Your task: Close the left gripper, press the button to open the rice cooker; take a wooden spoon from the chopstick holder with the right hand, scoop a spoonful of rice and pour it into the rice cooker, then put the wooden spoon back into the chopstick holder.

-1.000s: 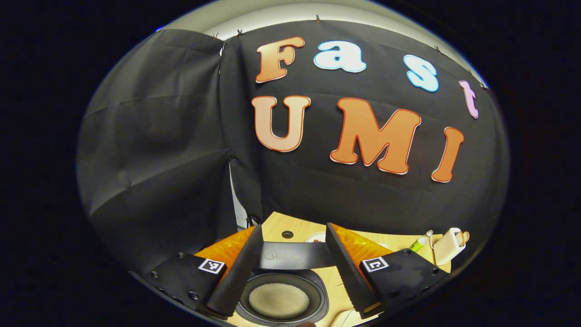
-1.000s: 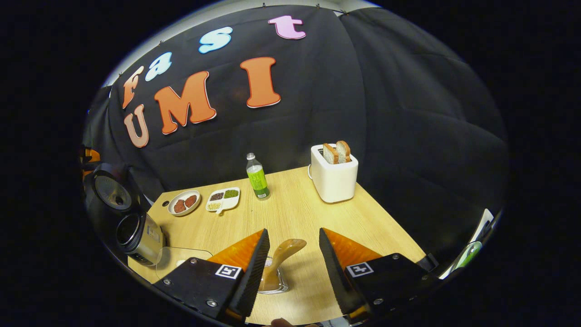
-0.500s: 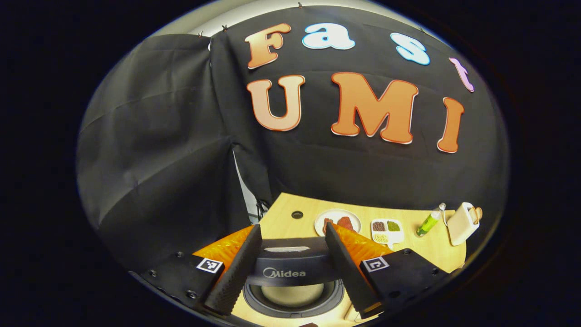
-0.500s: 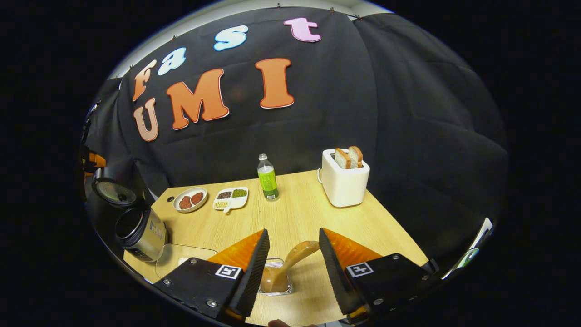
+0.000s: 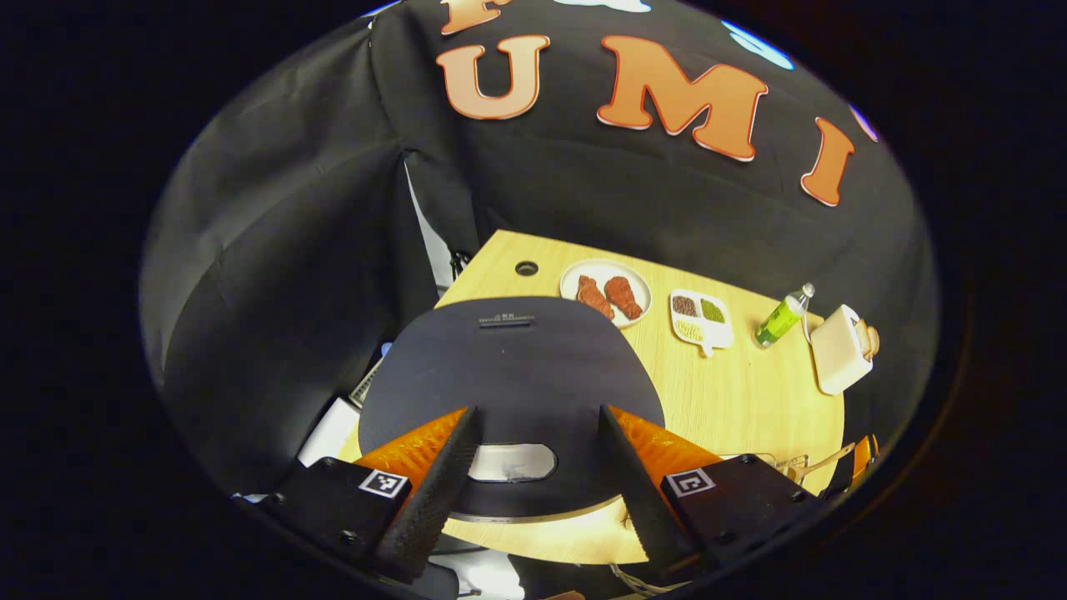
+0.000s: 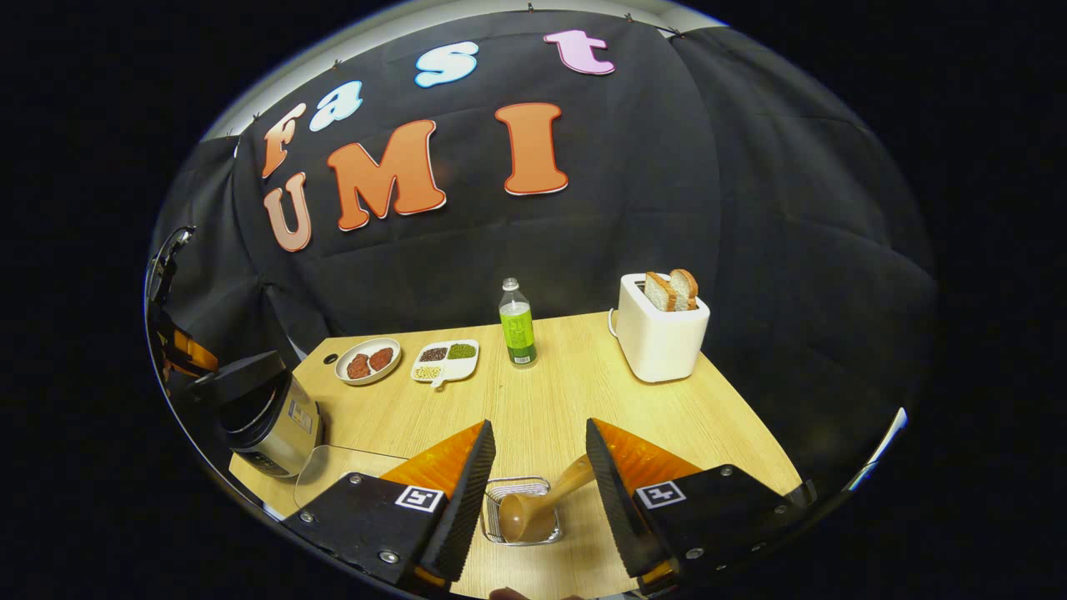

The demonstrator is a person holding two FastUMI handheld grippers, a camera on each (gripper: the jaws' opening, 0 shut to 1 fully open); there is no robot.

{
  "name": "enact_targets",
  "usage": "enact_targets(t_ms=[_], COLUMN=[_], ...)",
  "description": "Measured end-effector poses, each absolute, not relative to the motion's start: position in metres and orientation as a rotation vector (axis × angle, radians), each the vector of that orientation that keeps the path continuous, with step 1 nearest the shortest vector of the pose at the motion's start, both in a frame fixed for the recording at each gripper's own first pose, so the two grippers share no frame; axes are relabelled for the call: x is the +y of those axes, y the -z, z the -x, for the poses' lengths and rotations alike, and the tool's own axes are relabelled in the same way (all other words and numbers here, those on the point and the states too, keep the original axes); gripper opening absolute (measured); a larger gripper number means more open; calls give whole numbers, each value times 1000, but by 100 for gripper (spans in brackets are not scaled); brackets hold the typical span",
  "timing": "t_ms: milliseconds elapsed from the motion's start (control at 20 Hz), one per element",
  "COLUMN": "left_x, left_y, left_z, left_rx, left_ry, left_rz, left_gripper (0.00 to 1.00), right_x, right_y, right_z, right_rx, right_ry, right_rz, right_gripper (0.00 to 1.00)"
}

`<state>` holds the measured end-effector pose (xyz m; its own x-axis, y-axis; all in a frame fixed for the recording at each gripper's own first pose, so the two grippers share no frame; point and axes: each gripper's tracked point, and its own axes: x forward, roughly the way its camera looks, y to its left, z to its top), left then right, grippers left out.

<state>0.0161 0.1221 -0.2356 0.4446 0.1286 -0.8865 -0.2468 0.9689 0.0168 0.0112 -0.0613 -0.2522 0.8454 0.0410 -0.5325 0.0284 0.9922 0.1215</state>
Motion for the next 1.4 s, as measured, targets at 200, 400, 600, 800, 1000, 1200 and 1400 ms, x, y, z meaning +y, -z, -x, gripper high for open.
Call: enact_targets(t_ms=[200, 400, 600, 800, 1000, 1200, 1400], left_x=[116, 118, 114, 113, 112, 121, 133], left_y=[259, 282, 288, 288, 285, 282, 246], left_z=[-1, 7, 8, 7, 5, -3, -23], left_rx=[1213, 1311, 1376, 1374, 1315, 1192, 1008], left_ry=[-246, -282, -285, -286, -270, -269, -306], left_rz=[130, 146, 162, 157, 136, 95, 11], left_gripper=[94, 94, 96, 96, 98, 98, 99], right_x=[-52, -50, -49, -45, -38, -33, -28], right_y=[254, 257, 258, 257, 241, 209, 161], right_z=[-11, -7, -7, -10, -15, -27, -39], right_rx=[566, 573, 576, 572, 543, 475, 372], right_ry=[-29, -37, -38, -42, -57, -73, -79], right_rz=[-105, -87, -74, -76, -67, -55, -44], right_gripper=[70, 70, 70, 70, 69, 69, 70])
